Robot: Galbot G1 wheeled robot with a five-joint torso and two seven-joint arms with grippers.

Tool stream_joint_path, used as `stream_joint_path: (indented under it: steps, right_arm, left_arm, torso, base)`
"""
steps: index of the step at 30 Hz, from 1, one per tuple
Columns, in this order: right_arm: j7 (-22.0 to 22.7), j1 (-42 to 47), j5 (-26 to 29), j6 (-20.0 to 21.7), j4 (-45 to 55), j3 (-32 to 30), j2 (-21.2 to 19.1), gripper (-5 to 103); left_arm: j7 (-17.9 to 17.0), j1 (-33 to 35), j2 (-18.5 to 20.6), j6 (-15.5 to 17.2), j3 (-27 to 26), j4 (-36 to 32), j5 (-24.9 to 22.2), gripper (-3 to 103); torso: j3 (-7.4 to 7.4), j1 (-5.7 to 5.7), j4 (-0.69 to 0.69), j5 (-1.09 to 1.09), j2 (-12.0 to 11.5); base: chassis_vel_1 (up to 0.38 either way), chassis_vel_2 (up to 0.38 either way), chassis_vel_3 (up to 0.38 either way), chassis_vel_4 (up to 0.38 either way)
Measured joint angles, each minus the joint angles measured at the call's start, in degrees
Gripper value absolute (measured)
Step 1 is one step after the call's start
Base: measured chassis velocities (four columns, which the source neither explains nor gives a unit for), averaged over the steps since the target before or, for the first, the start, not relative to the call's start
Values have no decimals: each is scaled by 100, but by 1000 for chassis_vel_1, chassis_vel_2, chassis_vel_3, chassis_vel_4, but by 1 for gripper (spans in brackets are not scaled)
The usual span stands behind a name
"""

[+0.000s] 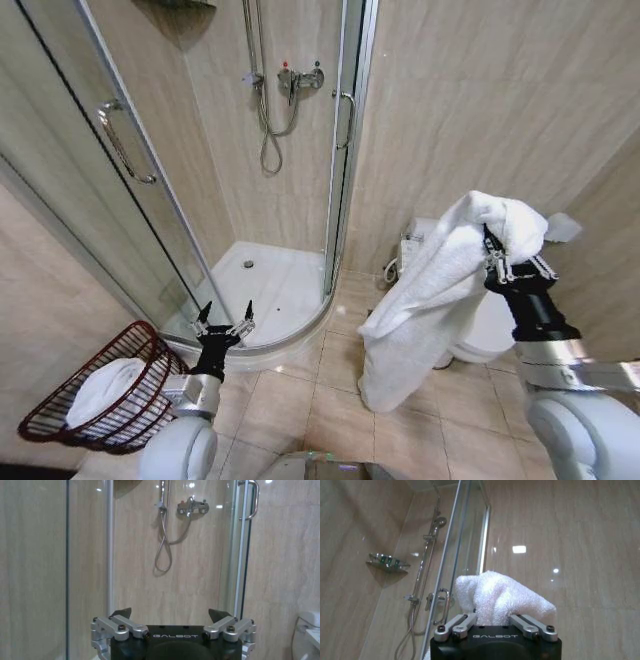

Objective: Discard the used towel into the hamper.

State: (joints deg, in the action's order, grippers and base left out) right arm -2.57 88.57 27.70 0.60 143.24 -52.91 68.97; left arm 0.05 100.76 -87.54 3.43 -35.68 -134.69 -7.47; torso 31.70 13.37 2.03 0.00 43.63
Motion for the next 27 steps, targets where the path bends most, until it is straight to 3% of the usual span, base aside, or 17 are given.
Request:
stream_joint_path:
  steps: [10,27]
  right_arm:
    - [122,-156,465,75,0,-257,-237,13]
    - [140,-392,492,85,0,-247,-350,13]
  left_arm:
    - [0,-1,0,0,0,0,0,100]
    - [0,0,0,0,0,0,0,100]
  torso:
    - [149,114,0,0,264]
    - [374,296,0,0,671]
  base:
    - [0,0,0,0]
    - [0,0,0,0]
